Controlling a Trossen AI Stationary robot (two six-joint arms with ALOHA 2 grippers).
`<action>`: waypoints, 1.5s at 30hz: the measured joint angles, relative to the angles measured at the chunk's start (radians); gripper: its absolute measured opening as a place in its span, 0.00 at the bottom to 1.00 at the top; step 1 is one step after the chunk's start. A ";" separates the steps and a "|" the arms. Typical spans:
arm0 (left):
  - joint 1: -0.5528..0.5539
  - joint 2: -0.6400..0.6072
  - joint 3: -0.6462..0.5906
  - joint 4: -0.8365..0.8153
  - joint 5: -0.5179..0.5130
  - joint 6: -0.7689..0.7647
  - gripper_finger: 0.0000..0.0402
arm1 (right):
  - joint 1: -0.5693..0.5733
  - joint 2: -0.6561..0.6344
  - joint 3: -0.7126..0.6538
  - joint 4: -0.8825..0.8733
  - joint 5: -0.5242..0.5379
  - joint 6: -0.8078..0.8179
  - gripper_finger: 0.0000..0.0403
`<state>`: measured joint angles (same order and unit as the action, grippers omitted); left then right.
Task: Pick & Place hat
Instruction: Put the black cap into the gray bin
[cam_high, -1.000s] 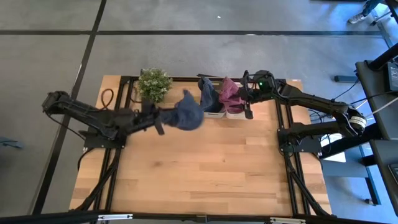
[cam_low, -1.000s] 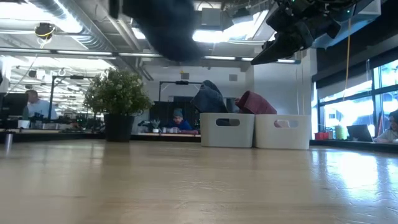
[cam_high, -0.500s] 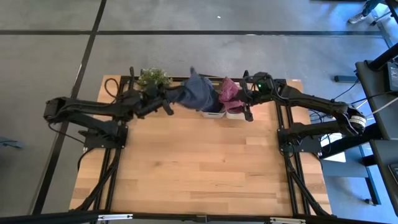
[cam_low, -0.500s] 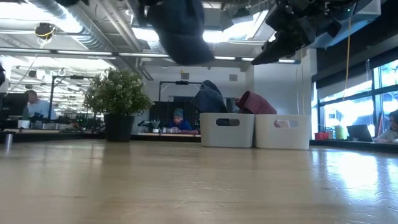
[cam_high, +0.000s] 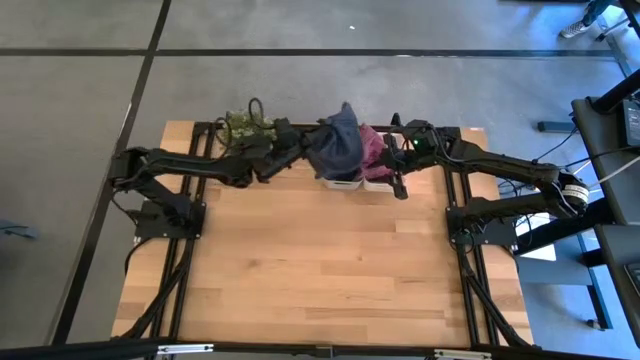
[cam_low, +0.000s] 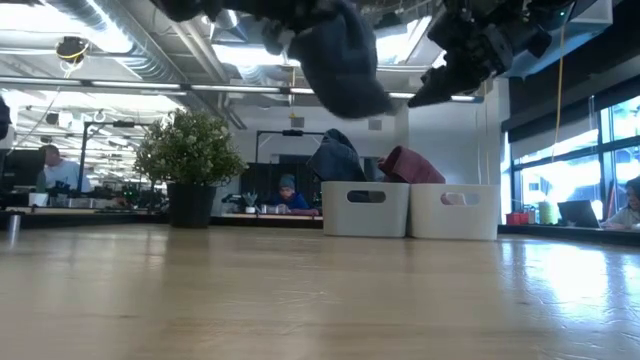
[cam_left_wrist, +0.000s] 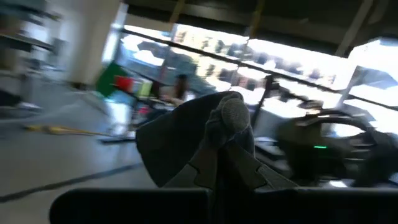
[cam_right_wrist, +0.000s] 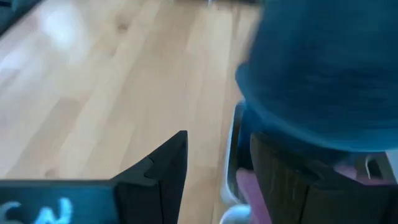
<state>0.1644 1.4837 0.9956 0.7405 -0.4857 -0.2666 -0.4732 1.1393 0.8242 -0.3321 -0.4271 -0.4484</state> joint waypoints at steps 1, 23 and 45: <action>-0.004 0.011 0.014 -0.015 -0.052 0.027 0.01 | 0.000 0.000 0.000 -0.013 0.023 0.000 0.44; -0.125 0.322 0.464 -0.356 -0.706 0.366 0.01 | -0.001 0.000 0.000 -0.211 0.172 0.001 0.44; -0.138 0.340 0.465 -0.348 -0.850 0.325 0.01 | 0.000 0.000 0.000 -0.232 0.164 0.003 0.44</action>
<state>0.0267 1.8240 1.4601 0.3927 -1.3360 0.0579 -0.4736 1.1393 0.8242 -0.5636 -0.2634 -0.4458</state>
